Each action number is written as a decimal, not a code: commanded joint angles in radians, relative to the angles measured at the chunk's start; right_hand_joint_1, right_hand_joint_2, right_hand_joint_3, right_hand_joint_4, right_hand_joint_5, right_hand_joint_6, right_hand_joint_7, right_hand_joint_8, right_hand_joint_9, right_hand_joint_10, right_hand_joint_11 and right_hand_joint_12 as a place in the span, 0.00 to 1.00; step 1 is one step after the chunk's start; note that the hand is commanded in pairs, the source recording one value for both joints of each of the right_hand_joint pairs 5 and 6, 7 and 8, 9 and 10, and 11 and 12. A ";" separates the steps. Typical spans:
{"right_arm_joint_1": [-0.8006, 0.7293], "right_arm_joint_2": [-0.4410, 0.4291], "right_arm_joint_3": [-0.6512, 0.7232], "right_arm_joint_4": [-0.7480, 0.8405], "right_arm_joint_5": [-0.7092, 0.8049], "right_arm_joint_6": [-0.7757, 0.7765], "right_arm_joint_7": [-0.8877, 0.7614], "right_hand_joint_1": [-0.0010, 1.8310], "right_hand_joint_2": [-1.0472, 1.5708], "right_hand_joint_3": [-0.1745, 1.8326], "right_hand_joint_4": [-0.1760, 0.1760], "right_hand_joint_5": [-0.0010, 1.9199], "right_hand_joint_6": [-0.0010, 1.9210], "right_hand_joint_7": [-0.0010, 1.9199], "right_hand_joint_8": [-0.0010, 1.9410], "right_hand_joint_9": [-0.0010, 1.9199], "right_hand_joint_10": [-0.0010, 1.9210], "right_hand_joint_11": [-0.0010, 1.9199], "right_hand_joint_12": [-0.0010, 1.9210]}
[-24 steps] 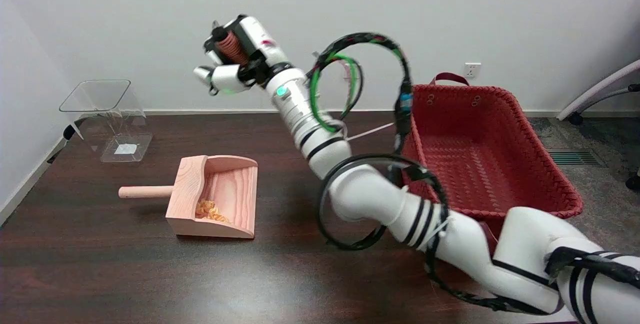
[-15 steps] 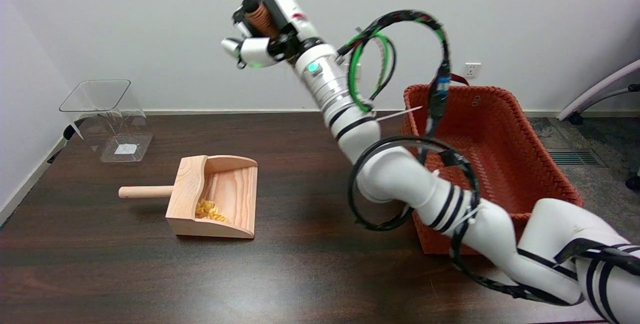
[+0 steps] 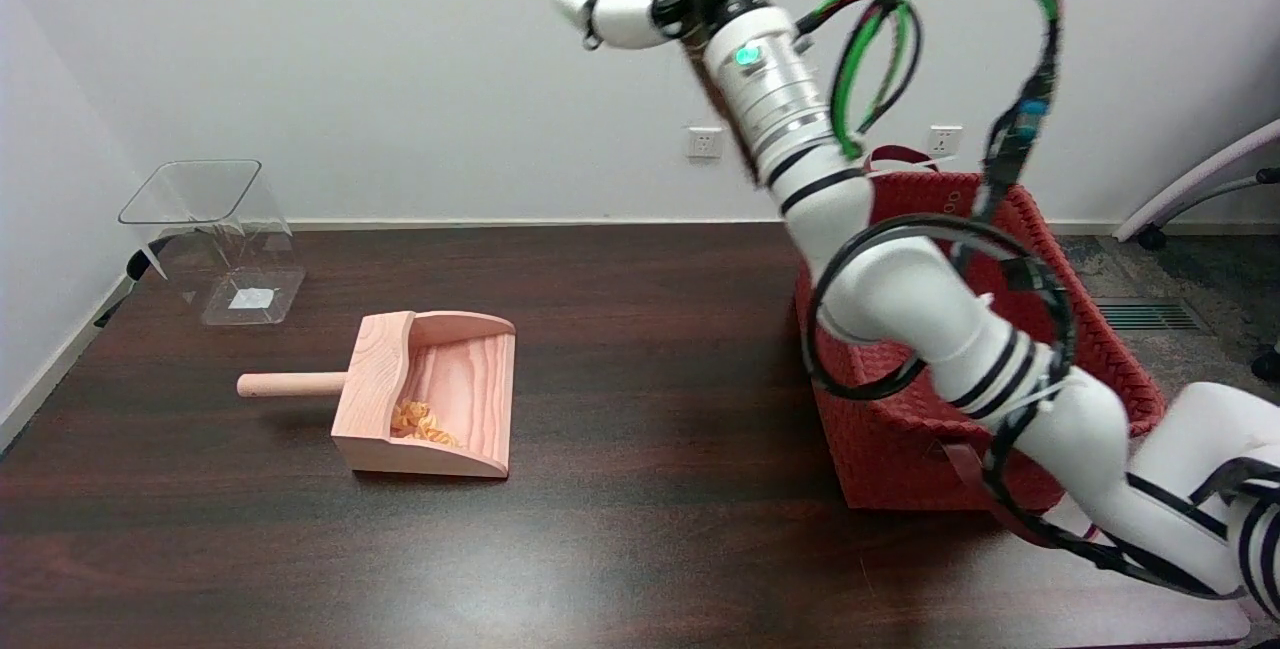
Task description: Place the broom in the storage basket.
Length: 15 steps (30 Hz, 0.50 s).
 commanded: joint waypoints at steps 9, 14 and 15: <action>-0.325 0.331 0.384 -0.242 0.219 -0.034 -0.093 0.73 0.88 0.29 0.50 1.00 1.00 1.00 0.99 1.00 1.00 1.00 1.00; -0.415 0.375 0.425 -0.249 0.233 0.022 -0.090 0.73 0.89 0.29 0.50 1.00 1.00 1.00 0.99 1.00 1.00 1.00 1.00; -0.429 0.375 0.435 -0.249 0.235 0.023 -0.090 0.73 0.89 0.29 0.50 1.00 1.00 1.00 0.99 1.00 1.00 1.00 1.00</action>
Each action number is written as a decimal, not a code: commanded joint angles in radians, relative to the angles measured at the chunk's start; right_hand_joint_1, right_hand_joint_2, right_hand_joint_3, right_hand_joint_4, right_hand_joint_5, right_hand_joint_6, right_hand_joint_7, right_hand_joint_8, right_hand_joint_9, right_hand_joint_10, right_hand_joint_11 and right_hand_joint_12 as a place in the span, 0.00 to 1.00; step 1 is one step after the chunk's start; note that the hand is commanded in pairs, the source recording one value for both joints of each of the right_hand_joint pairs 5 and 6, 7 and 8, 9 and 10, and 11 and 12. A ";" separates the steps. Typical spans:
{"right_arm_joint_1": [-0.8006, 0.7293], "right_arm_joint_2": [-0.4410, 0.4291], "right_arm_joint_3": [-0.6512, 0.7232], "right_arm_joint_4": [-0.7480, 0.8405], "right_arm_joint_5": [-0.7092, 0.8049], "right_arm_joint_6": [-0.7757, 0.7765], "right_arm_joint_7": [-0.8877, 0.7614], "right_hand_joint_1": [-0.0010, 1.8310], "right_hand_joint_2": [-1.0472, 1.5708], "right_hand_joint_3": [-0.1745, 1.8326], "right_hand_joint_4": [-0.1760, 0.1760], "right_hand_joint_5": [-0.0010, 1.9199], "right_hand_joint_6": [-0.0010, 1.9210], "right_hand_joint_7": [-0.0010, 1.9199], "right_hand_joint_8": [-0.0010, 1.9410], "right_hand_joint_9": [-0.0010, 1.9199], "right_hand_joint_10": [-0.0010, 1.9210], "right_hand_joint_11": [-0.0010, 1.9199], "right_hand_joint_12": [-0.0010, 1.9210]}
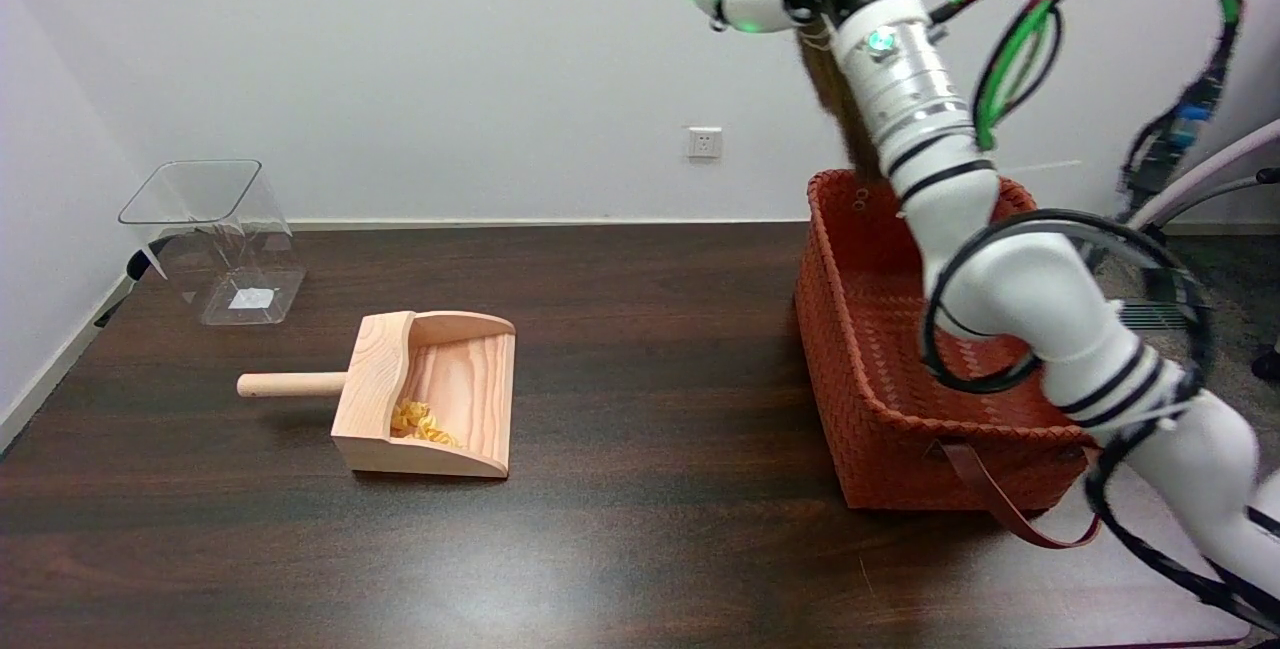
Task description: Place the broom in the storage basket.
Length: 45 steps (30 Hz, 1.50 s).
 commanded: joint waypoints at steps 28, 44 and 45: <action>-0.380 0.192 0.095 -0.101 0.248 0.202 -0.003 0.71 0.90 0.28 0.50 1.00 1.00 1.00 0.99 1.00 1.00 1.00 1.00; -0.297 0.125 -0.045 -0.017 0.252 0.209 0.113 0.71 0.90 0.28 0.50 1.00 1.00 1.00 0.99 1.00 1.00 1.00 1.00; -0.288 0.123 -0.060 0.000 0.245 0.209 0.129 0.71 0.89 0.28 0.50 1.00 1.00 1.00 0.99 1.00 1.00 1.00 1.00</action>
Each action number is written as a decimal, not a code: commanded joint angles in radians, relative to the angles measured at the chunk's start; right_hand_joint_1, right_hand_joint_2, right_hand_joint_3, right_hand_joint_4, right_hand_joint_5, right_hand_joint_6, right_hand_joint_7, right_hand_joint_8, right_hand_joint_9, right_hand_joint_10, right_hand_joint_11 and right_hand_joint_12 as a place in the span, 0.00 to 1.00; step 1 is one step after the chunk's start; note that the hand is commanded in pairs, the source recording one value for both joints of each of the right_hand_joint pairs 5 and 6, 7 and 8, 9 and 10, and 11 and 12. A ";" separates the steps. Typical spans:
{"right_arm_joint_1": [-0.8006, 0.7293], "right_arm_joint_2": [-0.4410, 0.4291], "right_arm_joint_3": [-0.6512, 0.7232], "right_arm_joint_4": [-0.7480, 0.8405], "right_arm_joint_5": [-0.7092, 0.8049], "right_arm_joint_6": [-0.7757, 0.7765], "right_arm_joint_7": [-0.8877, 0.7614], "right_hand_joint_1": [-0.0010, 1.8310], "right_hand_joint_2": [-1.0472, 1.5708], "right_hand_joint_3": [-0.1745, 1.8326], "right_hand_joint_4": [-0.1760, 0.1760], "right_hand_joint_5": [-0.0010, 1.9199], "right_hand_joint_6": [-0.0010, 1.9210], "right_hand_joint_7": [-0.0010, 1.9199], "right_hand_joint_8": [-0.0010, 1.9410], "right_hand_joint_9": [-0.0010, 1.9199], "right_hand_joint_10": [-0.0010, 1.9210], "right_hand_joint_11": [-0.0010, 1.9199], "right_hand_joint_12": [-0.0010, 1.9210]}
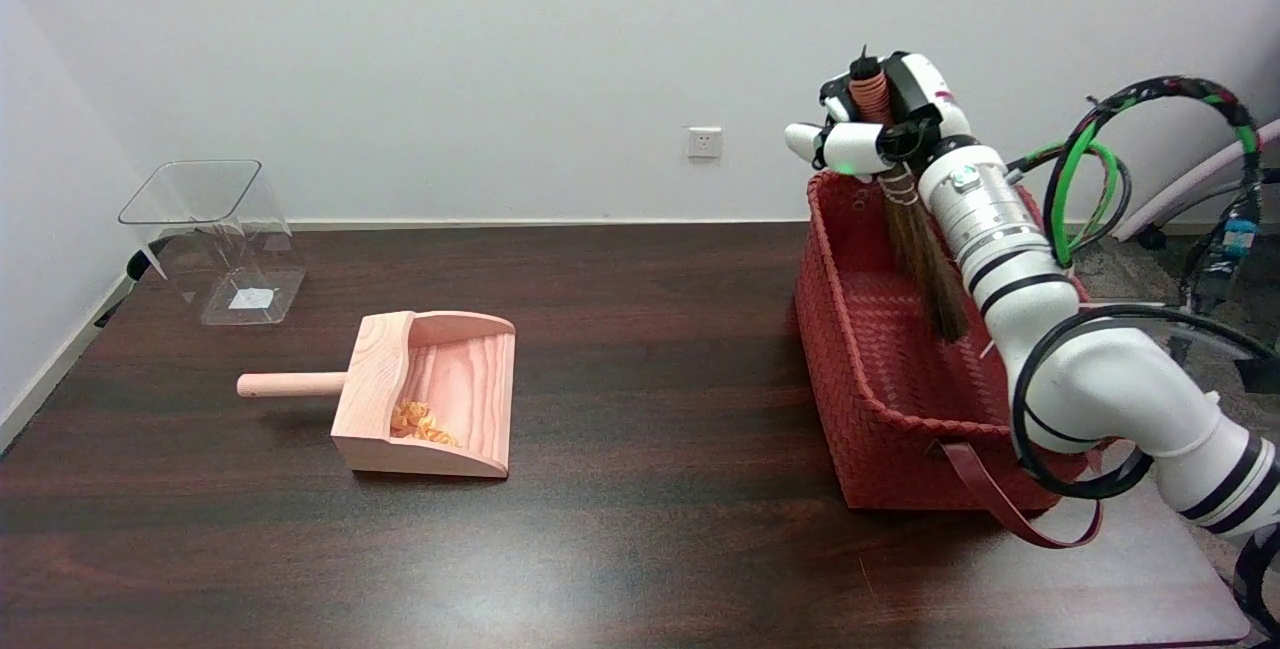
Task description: Place the broom in the storage basket.
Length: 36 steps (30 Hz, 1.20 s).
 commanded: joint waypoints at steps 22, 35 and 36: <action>0.079 -0.113 -0.183 0.242 -0.079 0.032 0.180 0.75 0.83 0.34 0.50 1.00 1.00 1.00 0.99 1.00 1.00 1.00 1.00; 0.062 -0.114 -0.164 0.240 -0.085 0.033 0.180 0.66 0.83 0.29 0.50 1.00 1.00 1.00 0.99 1.00 1.00 1.00 1.00; 0.062 -0.114 -0.164 0.240 -0.085 0.033 0.180 0.66 0.83 0.31 0.50 1.00 1.00 1.00 0.99 1.00 1.00 1.00 1.00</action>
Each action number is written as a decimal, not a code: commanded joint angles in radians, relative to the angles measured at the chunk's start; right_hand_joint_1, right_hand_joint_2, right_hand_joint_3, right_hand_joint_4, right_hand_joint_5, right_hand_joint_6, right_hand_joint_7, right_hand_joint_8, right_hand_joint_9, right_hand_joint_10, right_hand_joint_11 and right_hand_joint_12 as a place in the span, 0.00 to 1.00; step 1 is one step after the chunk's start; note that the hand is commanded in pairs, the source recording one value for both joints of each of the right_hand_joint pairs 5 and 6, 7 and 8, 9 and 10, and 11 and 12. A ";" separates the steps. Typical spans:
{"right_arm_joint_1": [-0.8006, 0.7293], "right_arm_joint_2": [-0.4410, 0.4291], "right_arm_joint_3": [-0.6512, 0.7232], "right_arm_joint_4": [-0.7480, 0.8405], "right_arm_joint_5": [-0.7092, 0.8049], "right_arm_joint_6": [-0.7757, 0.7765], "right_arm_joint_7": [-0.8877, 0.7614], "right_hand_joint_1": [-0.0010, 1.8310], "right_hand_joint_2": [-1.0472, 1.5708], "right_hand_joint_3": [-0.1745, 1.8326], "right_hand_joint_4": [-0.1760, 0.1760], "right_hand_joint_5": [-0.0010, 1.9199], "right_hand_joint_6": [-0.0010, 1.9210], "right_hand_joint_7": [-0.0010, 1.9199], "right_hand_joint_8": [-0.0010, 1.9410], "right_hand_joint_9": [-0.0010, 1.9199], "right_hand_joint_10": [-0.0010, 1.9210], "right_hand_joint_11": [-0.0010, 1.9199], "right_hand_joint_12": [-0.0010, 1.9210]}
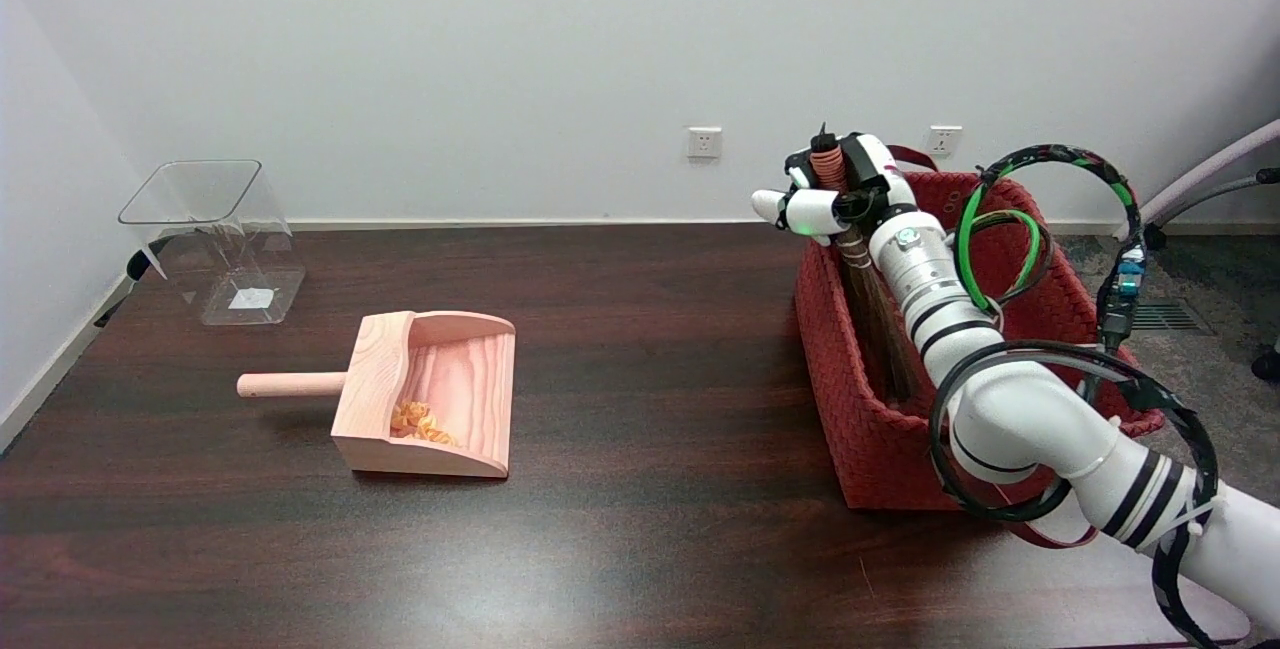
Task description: Place the broom in the storage basket.
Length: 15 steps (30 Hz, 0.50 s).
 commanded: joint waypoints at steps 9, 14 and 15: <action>-0.007 -0.012 0.002 0.025 -0.016 0.003 0.015 0.65 0.83 0.36 0.50 1.00 1.00 0.99 0.98 1.00 1.00 1.00 1.00; -0.001 -0.012 0.001 0.029 -0.013 -0.004 0.015 0.70 0.37 0.61 0.50 0.45 0.45 0.51 0.51 0.45 0.45 0.45 0.45; 0.000 -0.012 0.001 0.029 -0.011 -0.004 0.015 0.70 0.37 0.53 0.50 0.39 0.39 0.45 0.45 0.39 0.39 0.39 0.39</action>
